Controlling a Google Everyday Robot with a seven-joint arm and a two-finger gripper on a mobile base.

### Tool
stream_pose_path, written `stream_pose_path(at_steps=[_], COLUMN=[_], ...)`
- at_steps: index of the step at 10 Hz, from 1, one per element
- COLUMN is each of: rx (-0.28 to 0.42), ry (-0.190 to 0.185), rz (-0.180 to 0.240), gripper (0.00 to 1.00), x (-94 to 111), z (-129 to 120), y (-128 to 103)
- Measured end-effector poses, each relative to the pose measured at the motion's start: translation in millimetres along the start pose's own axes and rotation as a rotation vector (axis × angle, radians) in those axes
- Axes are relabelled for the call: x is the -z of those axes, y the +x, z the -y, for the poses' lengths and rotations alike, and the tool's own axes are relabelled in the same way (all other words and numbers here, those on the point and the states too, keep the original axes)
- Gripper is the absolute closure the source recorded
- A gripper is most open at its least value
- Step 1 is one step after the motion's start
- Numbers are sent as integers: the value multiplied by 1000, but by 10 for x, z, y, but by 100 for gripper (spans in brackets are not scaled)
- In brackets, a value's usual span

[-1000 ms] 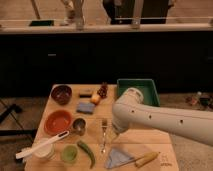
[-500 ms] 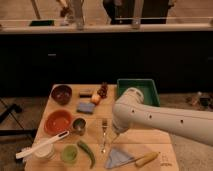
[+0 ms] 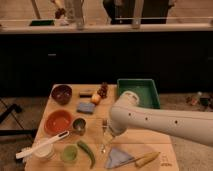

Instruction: Place fork in metal cup

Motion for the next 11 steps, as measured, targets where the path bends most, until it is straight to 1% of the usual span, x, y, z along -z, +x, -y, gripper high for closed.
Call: stream_pose_path(at_steps=[1,2,3,4,7,8,9,11], rx=[2,-7,-18,-45,-103,-112,-114,-102], ry=[-12,-15,-12,-5,19,17,6,-11], rz=[4,11,19,29,51,54,61,71], gripper=[20,20,20,20,20,20,20,20], x=[-103,-171,-205,-239,-379,-430,-508,-580], z=[-94,-156,-181,-199,-191,-190,-190,-216], y=[-57,-84,-93,-90,-99,-112,-135,-210])
